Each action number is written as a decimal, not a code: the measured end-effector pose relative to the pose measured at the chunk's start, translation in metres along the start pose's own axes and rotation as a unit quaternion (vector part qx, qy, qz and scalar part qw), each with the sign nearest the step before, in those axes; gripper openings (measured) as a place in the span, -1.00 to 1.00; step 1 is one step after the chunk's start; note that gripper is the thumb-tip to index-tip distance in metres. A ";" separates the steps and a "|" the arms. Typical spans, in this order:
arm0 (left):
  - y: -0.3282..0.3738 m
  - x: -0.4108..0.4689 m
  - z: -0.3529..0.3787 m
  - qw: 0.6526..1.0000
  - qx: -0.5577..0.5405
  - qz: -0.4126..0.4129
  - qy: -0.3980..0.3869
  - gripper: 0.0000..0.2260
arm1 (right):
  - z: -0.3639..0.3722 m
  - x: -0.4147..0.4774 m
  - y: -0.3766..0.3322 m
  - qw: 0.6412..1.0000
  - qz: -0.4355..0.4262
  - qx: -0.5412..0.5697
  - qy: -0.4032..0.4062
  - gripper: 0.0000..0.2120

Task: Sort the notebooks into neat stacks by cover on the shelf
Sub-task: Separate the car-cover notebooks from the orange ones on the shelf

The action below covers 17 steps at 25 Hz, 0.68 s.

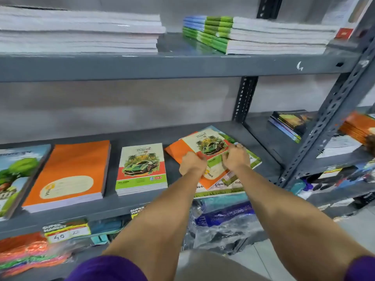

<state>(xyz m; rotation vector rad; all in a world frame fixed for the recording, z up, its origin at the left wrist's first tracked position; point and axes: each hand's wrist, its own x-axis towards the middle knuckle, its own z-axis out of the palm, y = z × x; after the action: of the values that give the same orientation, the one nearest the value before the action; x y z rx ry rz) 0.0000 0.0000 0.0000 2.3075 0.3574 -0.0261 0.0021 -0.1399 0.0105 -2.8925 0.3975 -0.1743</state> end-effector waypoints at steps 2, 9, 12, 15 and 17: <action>0.006 0.001 0.003 1.000 0.003 -0.020 -0.004 -0.65 | -0.004 0.007 0.004 0.998 0.047 0.035 -0.019 -0.53; 0.020 0.013 -0.009 0.982 -0.149 -0.101 -0.060 -0.79 | -0.003 0.022 0.003 0.980 0.139 0.143 -0.014 -0.57; 0.011 0.019 -0.027 0.978 -0.169 -0.112 -0.042 -0.79 | -0.001 0.014 -0.012 0.940 0.174 0.291 0.041 -0.72; -0.008 0.026 -0.055 0.982 -0.147 -0.114 -0.015 -0.77 | -0.003 -0.006 -0.043 0.906 0.183 0.378 0.049 -0.71; -0.024 0.030 -0.081 0.982 -0.149 -0.118 0.011 -0.78 | -0.001 -0.021 -0.070 0.899 0.165 0.405 0.031 -0.69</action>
<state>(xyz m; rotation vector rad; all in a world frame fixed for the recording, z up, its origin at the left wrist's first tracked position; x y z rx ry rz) 0.0147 0.0811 0.0356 1.9612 0.6026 -0.0595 -0.0007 -0.0687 0.0251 -1.9711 0.6365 -0.2913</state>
